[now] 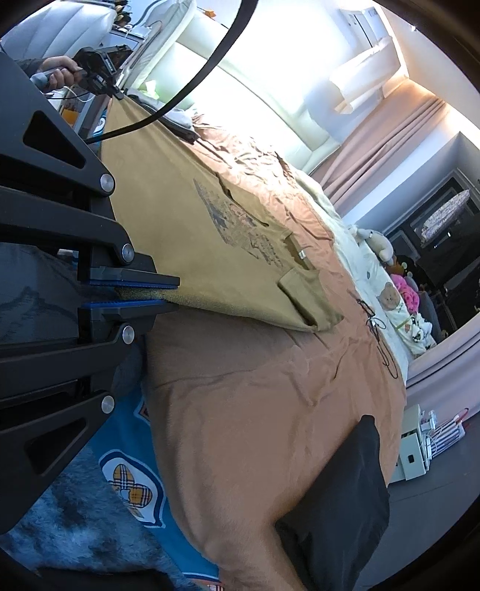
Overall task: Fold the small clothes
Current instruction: 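Lift the hem with both grippers and fold it toward the collar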
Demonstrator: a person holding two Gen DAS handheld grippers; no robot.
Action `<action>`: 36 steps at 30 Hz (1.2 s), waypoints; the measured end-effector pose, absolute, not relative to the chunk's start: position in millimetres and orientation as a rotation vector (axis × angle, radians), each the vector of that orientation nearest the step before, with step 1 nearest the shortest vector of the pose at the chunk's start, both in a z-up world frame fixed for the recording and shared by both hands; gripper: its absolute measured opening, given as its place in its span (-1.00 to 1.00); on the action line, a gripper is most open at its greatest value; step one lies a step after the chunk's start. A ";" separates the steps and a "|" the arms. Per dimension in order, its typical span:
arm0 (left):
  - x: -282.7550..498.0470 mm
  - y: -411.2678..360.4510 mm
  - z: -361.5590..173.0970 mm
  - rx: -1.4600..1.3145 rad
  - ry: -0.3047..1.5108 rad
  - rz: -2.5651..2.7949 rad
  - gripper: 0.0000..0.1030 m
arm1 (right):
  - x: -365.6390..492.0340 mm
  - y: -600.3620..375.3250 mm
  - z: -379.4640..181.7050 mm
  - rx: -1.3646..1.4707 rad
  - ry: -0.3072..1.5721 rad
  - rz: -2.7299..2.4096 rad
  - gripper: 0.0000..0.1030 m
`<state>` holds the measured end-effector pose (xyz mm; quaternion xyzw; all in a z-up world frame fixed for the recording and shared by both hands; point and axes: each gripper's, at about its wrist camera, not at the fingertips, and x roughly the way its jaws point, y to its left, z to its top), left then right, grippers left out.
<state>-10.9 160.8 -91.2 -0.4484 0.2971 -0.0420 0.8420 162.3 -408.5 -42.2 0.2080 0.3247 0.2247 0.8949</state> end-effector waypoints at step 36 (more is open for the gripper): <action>-95.6 145.4 -56.8 -0.853 0.582 -0.120 -0.93 | 99.0 -441.3 -50.5 0.457 0.586 0.555 -0.96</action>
